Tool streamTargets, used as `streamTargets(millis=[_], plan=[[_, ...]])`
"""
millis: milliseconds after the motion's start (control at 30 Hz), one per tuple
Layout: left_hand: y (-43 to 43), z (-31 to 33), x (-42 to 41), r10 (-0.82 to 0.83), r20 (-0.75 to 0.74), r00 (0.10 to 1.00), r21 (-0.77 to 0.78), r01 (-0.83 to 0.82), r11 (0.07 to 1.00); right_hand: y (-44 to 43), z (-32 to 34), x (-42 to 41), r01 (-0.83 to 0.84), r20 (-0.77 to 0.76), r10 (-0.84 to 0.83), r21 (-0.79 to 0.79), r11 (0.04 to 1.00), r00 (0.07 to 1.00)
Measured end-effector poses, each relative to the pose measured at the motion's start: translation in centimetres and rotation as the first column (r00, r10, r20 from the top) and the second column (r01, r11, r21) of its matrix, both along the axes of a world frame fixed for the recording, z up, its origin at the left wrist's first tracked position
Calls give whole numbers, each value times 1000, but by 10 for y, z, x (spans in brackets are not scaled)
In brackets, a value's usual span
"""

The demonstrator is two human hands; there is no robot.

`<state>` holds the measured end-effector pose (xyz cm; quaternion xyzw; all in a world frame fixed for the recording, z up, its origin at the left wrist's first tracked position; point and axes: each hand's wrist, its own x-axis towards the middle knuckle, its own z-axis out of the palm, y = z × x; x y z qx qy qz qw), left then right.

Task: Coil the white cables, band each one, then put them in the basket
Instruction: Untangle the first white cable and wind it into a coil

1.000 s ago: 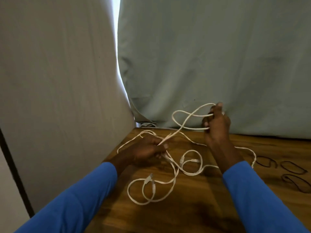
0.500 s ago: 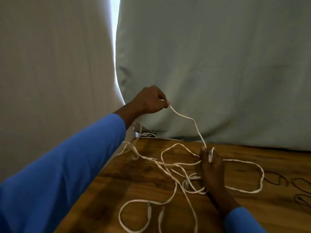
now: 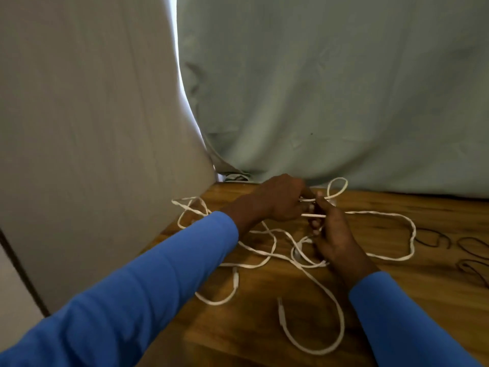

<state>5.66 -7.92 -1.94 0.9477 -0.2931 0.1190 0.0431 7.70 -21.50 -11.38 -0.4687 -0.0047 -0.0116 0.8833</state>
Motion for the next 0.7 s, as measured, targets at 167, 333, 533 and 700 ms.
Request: streamTargets(millis=[167,333,533,700], plan=[[40,-10,-18,63,-247,967,-264,-130,956,4,-10,10,121,22,-121,4,993,992],[129,11,-39,194,-295,936,-192,-256,947,-11,-18,27,281,-67,-276,96,955,959],[195,59,-64,242,-105,965,-260,-261,930,-11,-20,32,297,-22,-297,67,952,955],[208,89,-52,381,208,901,-44,-380,924,-9,-17,25,323,-23,-322,64,944,946]])
